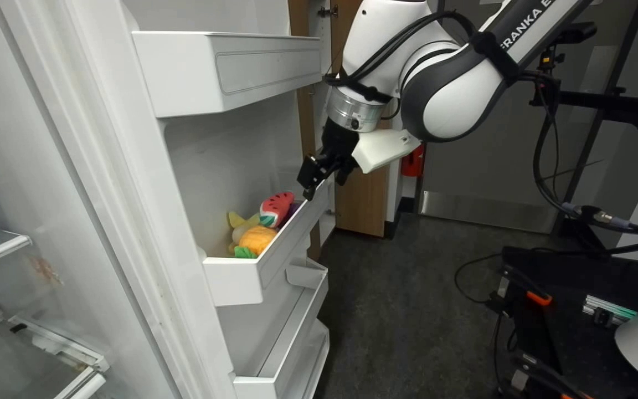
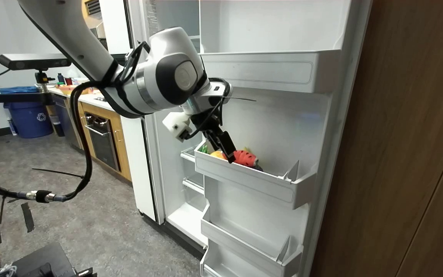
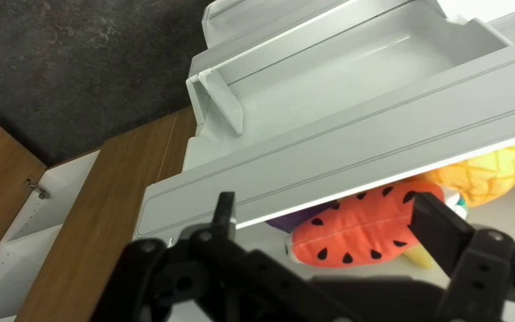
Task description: Move the watermelon plushy to the upper rack
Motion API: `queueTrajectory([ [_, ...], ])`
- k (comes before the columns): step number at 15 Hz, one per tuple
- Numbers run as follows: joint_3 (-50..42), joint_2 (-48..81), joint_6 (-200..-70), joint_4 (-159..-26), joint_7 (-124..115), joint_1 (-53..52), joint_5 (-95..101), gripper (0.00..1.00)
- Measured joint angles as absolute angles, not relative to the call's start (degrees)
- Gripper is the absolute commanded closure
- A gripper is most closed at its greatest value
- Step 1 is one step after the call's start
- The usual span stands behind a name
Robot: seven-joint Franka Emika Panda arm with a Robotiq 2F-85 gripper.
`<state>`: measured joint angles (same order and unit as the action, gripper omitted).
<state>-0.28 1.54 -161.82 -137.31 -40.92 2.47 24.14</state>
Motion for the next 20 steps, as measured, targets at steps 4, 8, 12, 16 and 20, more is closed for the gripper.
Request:
queueTrajectory([
  [4, -0.3, 2.0, -161.8, -137.3, -40.9, 2.4, 24.1, 0.00],
  [8, -0.3, 2.0, -161.8, -137.2, -40.9, 2.4, 24.1, 0.00],
  [12, -2.9, 2.2, -167.1, -135.3, -54.3, 2.5, 38.7, 0.00],
  [16, -6.4, 2.2, -169.5, -130.1, -71.3, 2.5, 57.2, 0.00],
  [20, -6.5, 2.9, -169.8, -129.4, -76.3, 2.4, 61.9, 0.00],
])
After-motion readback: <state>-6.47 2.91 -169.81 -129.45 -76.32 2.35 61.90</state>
